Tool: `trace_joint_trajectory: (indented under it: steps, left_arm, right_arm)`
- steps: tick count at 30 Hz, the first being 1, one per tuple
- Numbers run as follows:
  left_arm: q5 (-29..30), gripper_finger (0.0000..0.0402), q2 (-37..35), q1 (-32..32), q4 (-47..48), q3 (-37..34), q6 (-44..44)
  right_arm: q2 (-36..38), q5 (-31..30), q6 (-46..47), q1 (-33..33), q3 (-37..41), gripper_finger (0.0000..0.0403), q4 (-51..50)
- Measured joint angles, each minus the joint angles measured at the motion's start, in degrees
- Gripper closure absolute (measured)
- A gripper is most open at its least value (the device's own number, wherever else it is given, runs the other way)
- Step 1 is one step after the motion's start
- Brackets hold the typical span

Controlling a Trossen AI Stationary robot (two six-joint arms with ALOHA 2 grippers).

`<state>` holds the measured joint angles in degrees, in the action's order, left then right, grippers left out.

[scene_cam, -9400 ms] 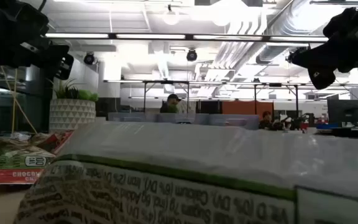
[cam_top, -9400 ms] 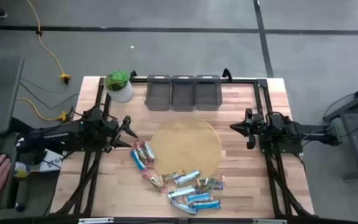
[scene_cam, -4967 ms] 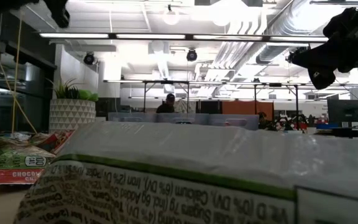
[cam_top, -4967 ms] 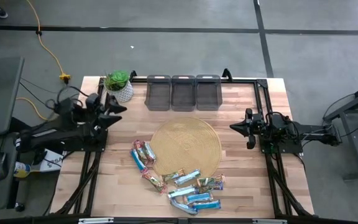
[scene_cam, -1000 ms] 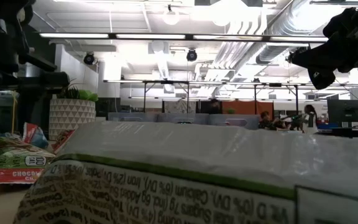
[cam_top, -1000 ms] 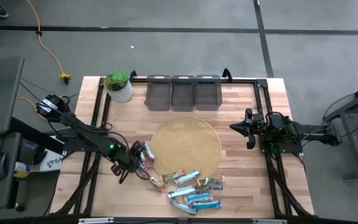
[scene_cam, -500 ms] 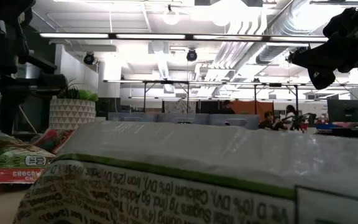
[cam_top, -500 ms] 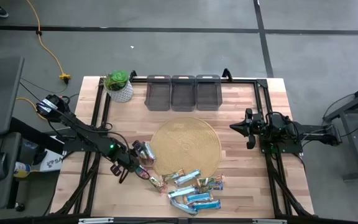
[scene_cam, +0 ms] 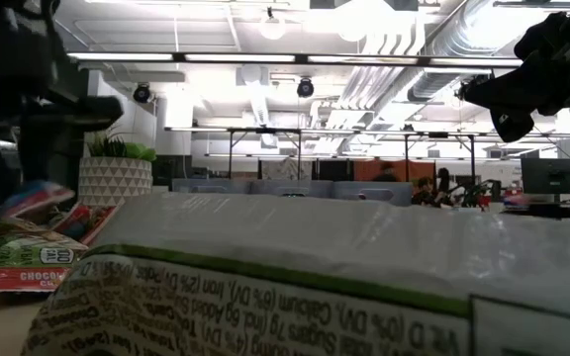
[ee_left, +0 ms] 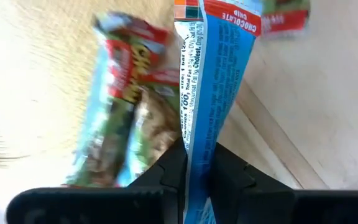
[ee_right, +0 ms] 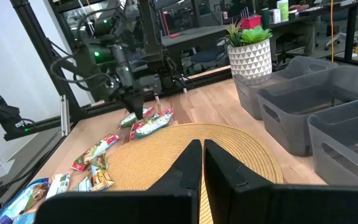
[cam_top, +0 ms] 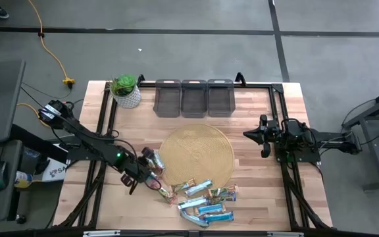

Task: Pick and place Granola Bars by type
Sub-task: Put the red granola bar into the left black bin

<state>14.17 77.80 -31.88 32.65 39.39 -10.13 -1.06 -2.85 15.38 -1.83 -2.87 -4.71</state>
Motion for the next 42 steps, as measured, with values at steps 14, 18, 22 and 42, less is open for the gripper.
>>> trace_joint_trajectory:
  steps: [14, 18, 22, 42]
  left_arm:
    - [9.2, 0.0358, -0.5, 1.2, 0.9, 16.1, 1.9]
    - [12.2, 0.0358, -0.5, 3.1, -1.1, 22.3, 4.8]
    - [19.2, 0.0358, -0.5, 5.3, -4.2, 27.8, 10.8]
    - [55.3, 0.0358, -0.5, 22.5, -3.8, 42.8, 36.6]
  right_arm:
    - [0.0, 0.0, 0.0, 0.0, 0.0, 0.0402, 0.0]
    - [0.0, 0.0, 0.0, 0.0, 0.0, 0.0402, 0.1]
    - [0.0, 0.0, 0.0, 0.0, 0.0, 0.0402, 0.1]
    - [0.0, 0.0, 0.0, 0.0, 0.0, 0.0402, 0.1]
